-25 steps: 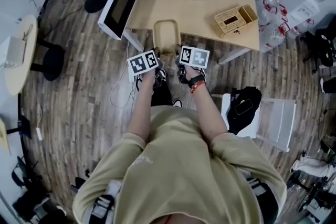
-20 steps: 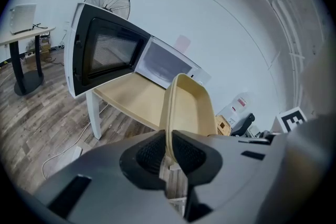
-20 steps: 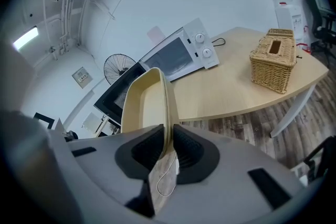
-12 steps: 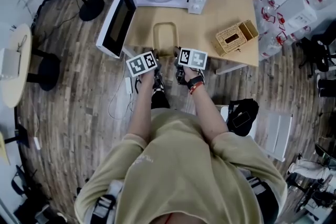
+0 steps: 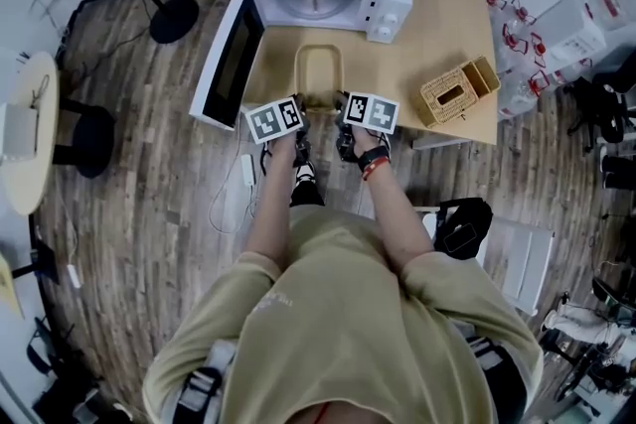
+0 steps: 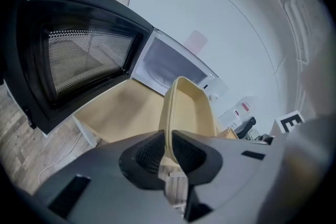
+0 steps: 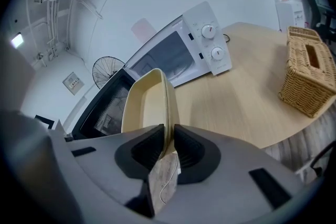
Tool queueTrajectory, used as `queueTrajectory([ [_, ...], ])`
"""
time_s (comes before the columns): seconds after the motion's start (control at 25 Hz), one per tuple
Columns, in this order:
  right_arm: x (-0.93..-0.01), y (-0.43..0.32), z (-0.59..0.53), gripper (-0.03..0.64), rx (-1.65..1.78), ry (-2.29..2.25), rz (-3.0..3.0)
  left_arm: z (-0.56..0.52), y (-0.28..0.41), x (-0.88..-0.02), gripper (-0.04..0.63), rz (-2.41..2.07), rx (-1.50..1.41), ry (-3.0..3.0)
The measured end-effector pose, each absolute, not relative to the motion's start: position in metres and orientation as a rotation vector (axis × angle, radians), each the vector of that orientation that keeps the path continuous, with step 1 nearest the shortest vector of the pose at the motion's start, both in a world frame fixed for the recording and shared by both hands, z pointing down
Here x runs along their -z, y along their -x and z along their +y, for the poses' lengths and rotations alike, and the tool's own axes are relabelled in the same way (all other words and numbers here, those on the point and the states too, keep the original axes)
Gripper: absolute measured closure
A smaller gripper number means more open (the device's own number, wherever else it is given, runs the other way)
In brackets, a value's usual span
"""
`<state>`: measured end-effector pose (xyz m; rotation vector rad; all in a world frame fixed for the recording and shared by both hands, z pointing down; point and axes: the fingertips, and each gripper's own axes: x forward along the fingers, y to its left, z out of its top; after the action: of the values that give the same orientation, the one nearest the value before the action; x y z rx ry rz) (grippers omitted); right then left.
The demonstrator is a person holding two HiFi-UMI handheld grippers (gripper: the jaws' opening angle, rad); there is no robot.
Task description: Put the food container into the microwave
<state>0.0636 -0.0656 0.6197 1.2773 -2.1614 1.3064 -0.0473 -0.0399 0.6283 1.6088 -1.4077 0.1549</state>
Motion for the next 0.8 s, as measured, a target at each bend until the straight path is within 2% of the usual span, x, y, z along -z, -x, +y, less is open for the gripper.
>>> queueTrajectory([
  [0.8, -0.627, -0.023, -0.135, 0.541, -1.337, -1.379, -2.114, -0.114, 0.088, -0.639, 0.538, -1.314, -0.234, -1.689],
])
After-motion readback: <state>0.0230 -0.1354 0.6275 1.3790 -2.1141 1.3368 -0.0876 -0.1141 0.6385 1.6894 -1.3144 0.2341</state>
